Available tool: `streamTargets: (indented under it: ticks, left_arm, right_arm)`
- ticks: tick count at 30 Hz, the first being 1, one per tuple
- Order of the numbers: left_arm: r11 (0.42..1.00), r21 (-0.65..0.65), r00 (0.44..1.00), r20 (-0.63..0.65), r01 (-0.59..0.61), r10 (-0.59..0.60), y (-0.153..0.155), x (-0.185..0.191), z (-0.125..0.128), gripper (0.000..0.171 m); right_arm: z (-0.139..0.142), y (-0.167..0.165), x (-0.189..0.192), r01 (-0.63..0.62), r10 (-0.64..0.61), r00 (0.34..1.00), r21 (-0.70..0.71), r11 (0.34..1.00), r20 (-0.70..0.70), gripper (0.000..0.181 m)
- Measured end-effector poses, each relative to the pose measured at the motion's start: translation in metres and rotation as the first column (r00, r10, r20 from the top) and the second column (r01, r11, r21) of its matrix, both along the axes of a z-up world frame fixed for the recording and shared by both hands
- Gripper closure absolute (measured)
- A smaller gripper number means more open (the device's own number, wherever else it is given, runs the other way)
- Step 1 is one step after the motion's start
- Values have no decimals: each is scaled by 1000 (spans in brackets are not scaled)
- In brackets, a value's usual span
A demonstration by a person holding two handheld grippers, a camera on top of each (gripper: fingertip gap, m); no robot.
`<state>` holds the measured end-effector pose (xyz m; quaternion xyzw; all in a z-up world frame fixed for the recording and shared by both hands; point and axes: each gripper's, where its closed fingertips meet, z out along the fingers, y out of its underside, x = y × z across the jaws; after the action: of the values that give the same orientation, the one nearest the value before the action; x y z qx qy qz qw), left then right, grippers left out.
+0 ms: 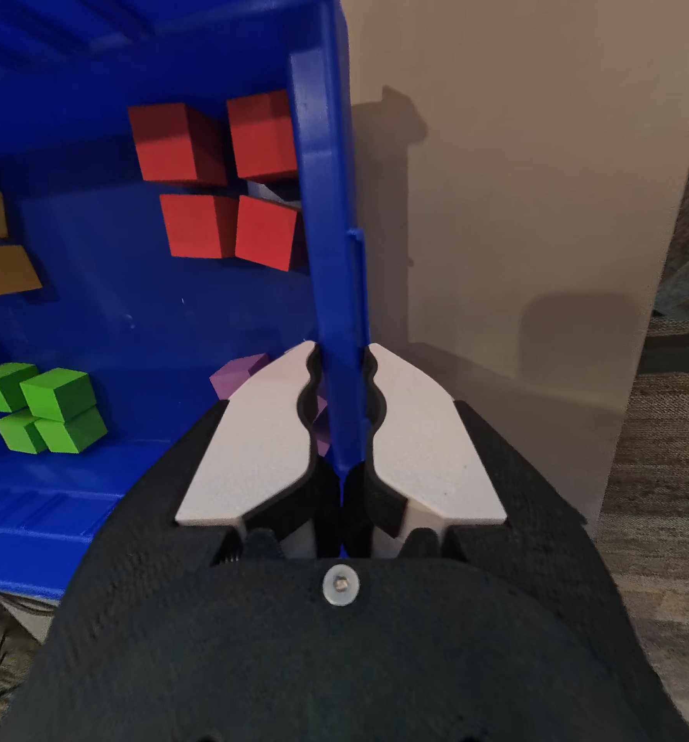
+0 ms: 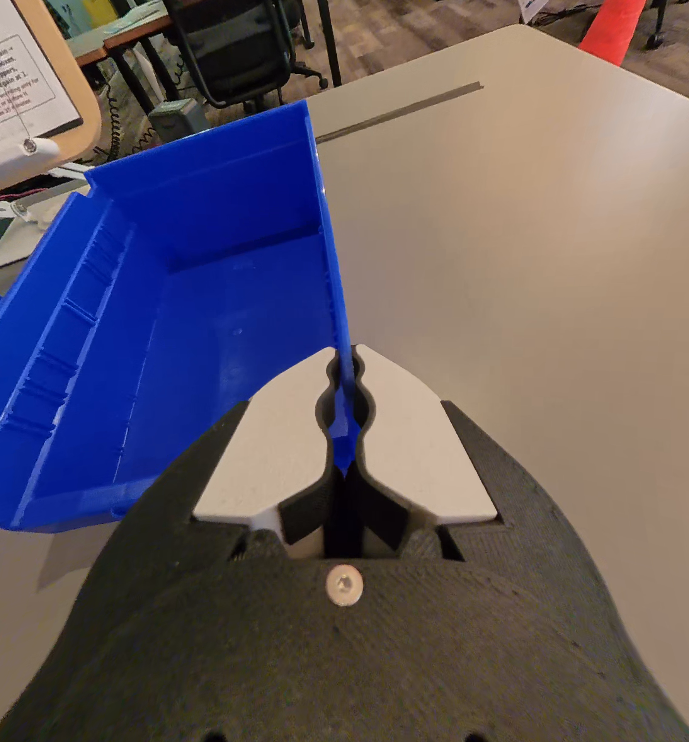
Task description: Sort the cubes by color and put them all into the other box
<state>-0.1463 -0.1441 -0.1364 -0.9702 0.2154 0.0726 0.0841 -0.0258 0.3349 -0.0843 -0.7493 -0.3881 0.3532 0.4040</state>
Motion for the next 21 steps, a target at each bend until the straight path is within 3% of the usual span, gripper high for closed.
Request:
streamTargets:
  ticks: [8, 16, 18, 21]
  left_arm:
    - [995, -88, 999, -2, -40, 40, -12, -12, 1, 151]
    - [978, 80, 978, 87, -194, 187, 2, -15, 31, 123]
    - [945, 167, 958, 109, -280, 264, 3, -17, 47, 121]
    - [823, 367, 899, 109, -434, 425, 0, -27, 81, 121]
  right_arm:
    - [2, -2, -6, -29, 29, 999, 0, 1000, -30, 177]
    - [24, -7, 0, -95, 97, 994, 55, 994, -48, 156]
    - [32, -7, 3, -98, 103, 994, 101, 990, -44, 155]
    - [44, -7, 8, -100, 109, 993, 181, 978, -41, 153]
